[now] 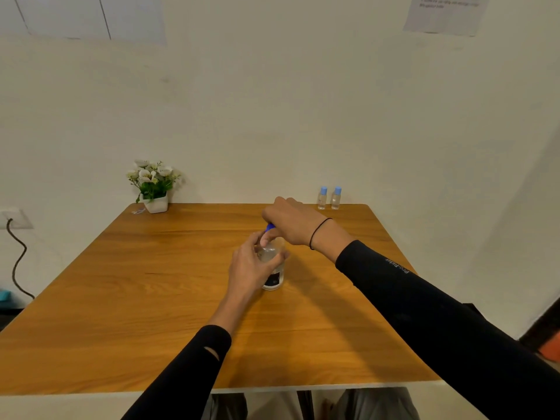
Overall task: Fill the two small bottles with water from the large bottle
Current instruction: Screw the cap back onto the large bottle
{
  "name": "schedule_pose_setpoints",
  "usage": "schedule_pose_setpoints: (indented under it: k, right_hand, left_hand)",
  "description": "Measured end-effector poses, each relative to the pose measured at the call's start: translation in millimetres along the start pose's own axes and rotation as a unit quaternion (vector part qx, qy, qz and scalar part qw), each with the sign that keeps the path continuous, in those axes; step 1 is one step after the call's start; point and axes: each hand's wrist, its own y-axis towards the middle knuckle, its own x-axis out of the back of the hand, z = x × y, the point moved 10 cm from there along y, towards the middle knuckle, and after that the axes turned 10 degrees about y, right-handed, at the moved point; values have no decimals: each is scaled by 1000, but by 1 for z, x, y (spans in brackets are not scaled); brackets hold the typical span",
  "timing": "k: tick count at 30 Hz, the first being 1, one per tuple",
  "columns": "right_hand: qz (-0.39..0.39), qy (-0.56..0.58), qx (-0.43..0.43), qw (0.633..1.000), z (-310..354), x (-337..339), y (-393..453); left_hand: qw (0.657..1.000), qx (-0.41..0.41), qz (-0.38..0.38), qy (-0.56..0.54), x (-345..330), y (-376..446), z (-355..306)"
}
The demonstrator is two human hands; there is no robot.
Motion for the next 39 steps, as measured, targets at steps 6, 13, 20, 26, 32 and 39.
schedule_pose_setpoints:
  k: [6, 13, 20, 26, 32, 39]
  right_hand:
    - [47, 45, 44, 997, 11, -2, -1]
    - [60, 81, 41, 994, 11, -8, 0]
    - [22, -8, 7, 1000, 3, -5, 3]
    - [54, 63, 43, 996, 6, -6, 1]
    - [26, 2, 11, 1000, 0, -4, 1]
    - [26, 9, 30, 999, 9, -4, 0]
  left_hand:
    - [1000, 13, 6, 11, -1, 1, 3]
    - [1000, 16, 10, 2, -2, 0, 3]
    - [1000, 9, 10, 0, -1, -2, 2]
    - [1000, 19, 17, 1, -2, 1, 5]
    - [1000, 19, 16, -2, -4, 0, 5]
    - [1000, 16, 9, -2, -4, 0, 6]
